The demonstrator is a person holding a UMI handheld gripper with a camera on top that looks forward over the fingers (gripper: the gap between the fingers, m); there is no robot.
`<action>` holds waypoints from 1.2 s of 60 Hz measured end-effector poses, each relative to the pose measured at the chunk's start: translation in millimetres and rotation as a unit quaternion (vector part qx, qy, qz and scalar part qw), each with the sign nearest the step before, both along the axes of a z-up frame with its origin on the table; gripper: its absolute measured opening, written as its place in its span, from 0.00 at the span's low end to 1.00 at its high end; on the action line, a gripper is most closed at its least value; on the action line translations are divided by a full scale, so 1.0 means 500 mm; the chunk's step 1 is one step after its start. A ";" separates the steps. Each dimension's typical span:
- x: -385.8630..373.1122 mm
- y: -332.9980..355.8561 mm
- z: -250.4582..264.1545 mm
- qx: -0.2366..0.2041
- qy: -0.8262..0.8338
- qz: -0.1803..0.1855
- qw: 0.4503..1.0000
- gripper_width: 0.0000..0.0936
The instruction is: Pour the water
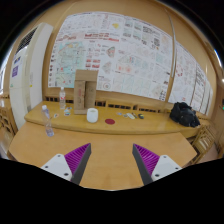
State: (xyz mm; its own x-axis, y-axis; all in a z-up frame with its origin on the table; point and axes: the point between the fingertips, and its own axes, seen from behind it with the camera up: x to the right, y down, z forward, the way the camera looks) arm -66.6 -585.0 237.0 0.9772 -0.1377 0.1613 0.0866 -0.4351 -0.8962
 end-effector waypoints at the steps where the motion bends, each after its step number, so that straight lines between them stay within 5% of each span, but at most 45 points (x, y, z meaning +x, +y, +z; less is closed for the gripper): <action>1: 0.000 -0.002 -0.006 -0.003 0.000 -0.001 1.000 0.91; 19: -0.095 -0.027 -0.194 -0.056 -0.021 -0.029 0.998 0.91; 33: -0.361 0.026 -0.344 -0.091 0.019 -0.001 0.996 0.91; 51: -0.719 0.367 -0.371 -0.031 0.070 0.073 0.994 0.91; 72: -0.787 0.699 -0.390 0.033 0.048 0.070 0.996 0.84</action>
State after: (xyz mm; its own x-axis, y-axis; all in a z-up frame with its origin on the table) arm -460.0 -235.5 42.0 0.9982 -0.0062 0.0605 0.0540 -0.3646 -0.9296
